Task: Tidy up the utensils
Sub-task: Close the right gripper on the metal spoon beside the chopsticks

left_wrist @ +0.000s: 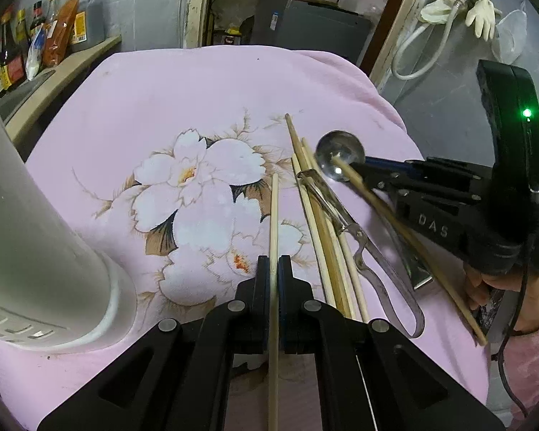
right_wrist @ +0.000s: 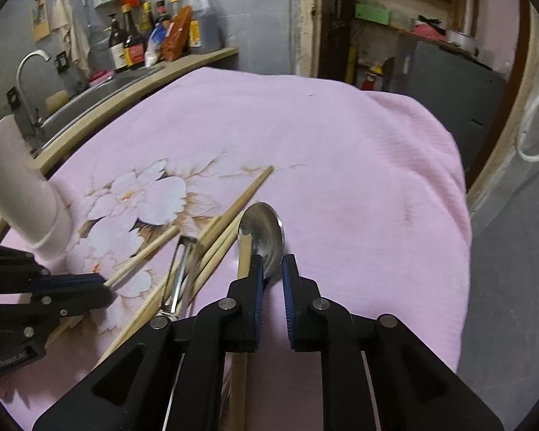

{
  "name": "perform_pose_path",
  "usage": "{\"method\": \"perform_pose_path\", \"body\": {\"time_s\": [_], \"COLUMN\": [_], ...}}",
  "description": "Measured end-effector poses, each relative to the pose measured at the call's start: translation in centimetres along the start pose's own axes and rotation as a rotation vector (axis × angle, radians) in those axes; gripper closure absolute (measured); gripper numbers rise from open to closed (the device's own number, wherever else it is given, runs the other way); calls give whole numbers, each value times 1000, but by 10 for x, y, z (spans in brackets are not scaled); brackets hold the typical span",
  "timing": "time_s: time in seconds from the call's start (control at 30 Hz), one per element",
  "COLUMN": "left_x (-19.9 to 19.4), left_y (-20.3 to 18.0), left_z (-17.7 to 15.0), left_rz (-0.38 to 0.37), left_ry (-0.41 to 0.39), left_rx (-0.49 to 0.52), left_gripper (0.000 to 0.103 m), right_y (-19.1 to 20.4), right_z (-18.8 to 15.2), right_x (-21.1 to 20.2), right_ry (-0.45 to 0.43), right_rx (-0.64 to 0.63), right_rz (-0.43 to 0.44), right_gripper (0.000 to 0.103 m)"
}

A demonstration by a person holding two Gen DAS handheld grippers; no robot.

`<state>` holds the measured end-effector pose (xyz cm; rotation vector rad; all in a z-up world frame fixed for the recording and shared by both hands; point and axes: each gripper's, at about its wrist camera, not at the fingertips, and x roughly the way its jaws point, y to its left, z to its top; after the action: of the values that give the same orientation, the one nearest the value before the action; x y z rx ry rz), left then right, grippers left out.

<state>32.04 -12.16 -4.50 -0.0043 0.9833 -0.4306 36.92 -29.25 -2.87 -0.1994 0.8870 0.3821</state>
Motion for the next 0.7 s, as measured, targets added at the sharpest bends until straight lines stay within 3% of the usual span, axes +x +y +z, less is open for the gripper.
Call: {"method": "perform_pose_path", "body": {"time_s": [0.13, 0.47, 0.53, 0.6, 0.7], "left_x": [1, 1, 1, 0, -2], "left_y": [-1, 1, 0, 0, 1], "left_z": [0, 0, 0, -1, -4], "left_rz": [1, -21, -23, -27, -38], "left_ry": [-7, -15, -18, -29, -45], "left_rx": [6, -12, -12, -5, 5], "left_gripper": [101, 101, 101, 101, 101], "right_y": [4, 10, 10, 13, 17], "right_z": [5, 17, 17, 16, 13], "right_x": [11, 28, 28, 25, 22], "right_ry": [46, 60, 50, 37, 19], "right_rx": [-18, -44, -42, -58, -74], "right_rz": [56, 10, 8, -5, -23], "right_gripper": [75, 72, 74, 90, 95]}}
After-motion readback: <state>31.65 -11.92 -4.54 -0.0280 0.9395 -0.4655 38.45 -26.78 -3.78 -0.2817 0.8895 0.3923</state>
